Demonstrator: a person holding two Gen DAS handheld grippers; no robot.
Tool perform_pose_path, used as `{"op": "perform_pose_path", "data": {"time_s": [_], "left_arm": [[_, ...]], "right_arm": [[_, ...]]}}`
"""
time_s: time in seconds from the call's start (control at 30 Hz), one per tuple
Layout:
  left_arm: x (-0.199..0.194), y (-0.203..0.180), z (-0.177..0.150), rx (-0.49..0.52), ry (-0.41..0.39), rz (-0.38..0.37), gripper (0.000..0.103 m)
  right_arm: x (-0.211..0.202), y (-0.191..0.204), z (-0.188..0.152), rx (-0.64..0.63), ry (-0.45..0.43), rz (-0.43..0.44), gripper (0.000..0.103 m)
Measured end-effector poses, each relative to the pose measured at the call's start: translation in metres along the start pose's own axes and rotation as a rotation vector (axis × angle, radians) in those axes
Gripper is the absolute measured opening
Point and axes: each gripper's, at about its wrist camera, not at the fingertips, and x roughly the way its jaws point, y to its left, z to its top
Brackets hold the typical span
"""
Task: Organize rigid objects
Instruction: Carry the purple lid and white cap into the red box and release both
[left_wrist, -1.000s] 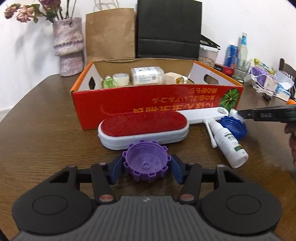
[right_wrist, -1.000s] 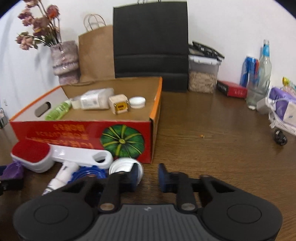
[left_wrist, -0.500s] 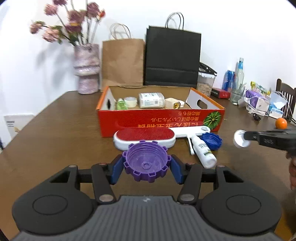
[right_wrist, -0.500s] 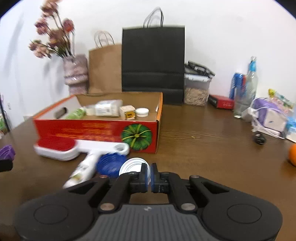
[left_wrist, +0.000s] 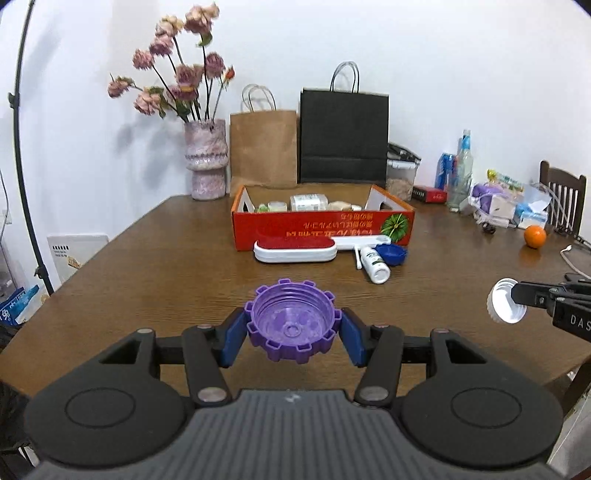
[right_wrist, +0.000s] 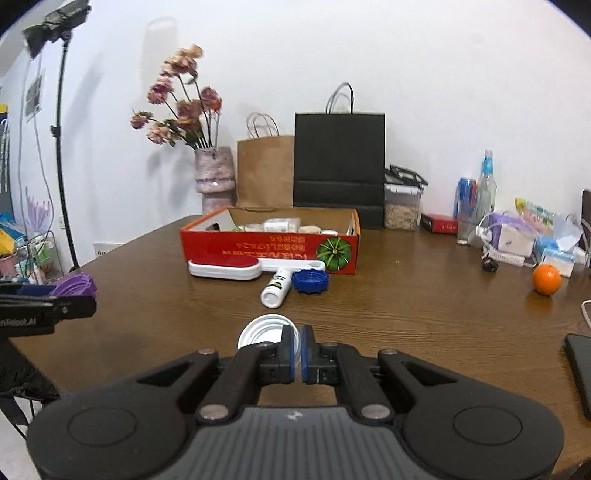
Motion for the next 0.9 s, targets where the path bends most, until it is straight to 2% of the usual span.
{"op": "perform_pose_path", "data": {"time_s": [0.13, 0.3, 0.47, 0.57, 0.67, 0.8, 0.9], "left_arm": [[-0.025, 0.003, -0.004, -0.021, -0.038, -0.012, 0.055], [-0.039, 0.009, -0.002, -0.028, -0.073, -0.01, 0.055], [-0.025, 0.016, 0.0, -0.054, -0.053, -0.014, 0.055], [-0.01, 0.028, 0.015, -0.085, -0.066, -0.067, 0.055], [0.028, 0.035, 0.052, -0.077, -0.019, -0.127, 0.055], [0.093, 0.041, 0.115, -0.044, -0.031, -0.189, 0.055], [0.166, 0.038, 0.17, 0.0, 0.001, -0.162, 0.055]], "right_arm": [[-0.021, 0.007, 0.0, -0.009, -0.028, -0.008, 0.003], [-0.023, 0.015, 0.006, -0.021, -0.048, 0.002, 0.003], [0.001, 0.015, 0.007, -0.026, -0.005, -0.007, 0.003], [0.024, 0.018, 0.018, -0.069, 0.012, -0.02, 0.003], [0.046, 0.008, 0.045, -0.049, -0.045, 0.024, 0.003], [0.093, -0.018, 0.107, -0.079, -0.08, 0.057, 0.003], [0.158, -0.044, 0.171, -0.129, -0.045, 0.08, 0.003]]}}
